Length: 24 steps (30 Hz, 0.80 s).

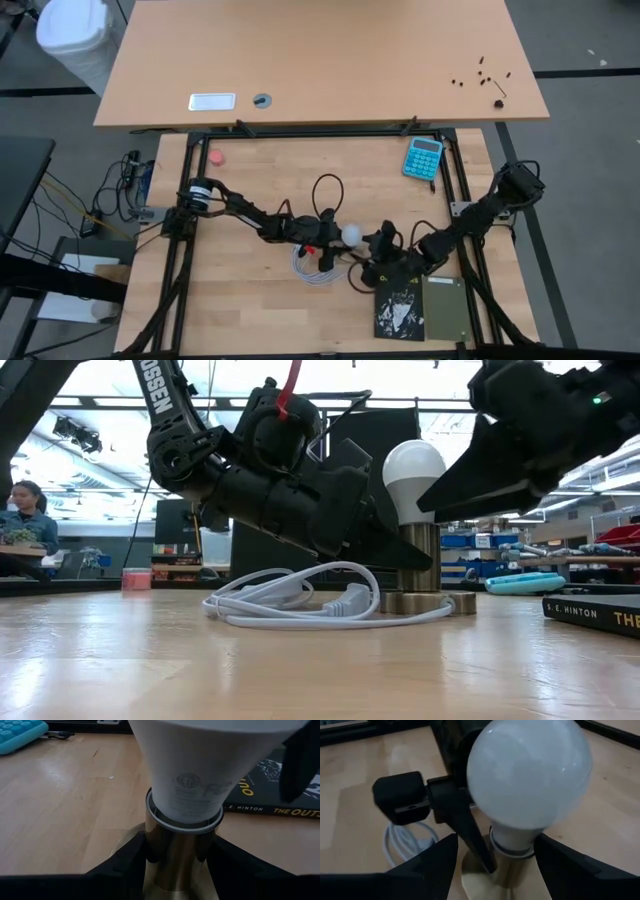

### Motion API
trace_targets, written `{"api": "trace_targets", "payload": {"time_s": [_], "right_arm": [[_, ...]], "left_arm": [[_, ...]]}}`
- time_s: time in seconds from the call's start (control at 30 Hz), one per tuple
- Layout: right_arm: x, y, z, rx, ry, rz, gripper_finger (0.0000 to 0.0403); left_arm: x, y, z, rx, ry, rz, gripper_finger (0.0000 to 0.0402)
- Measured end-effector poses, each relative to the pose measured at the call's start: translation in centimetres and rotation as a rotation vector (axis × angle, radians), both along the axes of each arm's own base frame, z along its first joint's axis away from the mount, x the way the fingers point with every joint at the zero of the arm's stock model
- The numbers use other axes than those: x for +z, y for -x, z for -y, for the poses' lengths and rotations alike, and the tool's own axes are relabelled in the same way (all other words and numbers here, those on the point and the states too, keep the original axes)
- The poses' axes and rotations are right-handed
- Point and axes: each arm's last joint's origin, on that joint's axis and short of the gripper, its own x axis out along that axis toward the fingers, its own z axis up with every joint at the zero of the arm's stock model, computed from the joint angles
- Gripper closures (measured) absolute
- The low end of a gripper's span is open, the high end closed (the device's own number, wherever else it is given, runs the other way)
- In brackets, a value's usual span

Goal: Screw lightbulb
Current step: Insert the white lightbulb into the silver lamp

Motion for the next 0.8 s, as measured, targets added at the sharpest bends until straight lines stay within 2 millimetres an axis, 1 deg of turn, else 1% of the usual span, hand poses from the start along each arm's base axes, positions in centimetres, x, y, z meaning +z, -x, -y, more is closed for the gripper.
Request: {"api": "trace_targets", "payload": {"time_s": [0.13,0.2,0.3,0.37,0.47,0.6,0.8], "right_arm": [[0.0,0.3,-0.6,0.019,-0.030,0.007,0.0137],[0.1,0.4,-1.2,0.063,-0.073,0.016,0.0139],[0.5,0.6,-2.2,0.127,-0.084,0.036,0.0143],[0.3,0.9,-2.3,0.101,-0.062,0.032,0.0147],[-0.3,1.3,-1.5,-0.009,-0.044,0.008,0.0153],[-0.7,0.8,0.3,-0.112,-0.057,-0.022,0.0156],[-0.4,-0.5,1.7,-0.074,-0.041,-0.033,0.0155]], "left_arm": [[0.0,0.0,0.0,0.003,0.002,0.000,0.0218],[0.0,0.0,-0.1,0.016,0.001,0.001,0.0218],[0.0,0.0,-0.2,0.024,0.002,0.001,0.0218],[0.0,0.0,-0.2,0.026,0.000,0.001,0.0218],[0.0,0.0,-0.2,0.025,0.001,0.001,0.0218],[0.0,0.0,-0.2,0.023,0.001,0.001,0.0218],[0.0,0.0,-0.2,0.020,-0.002,0.001,0.0218]]}}
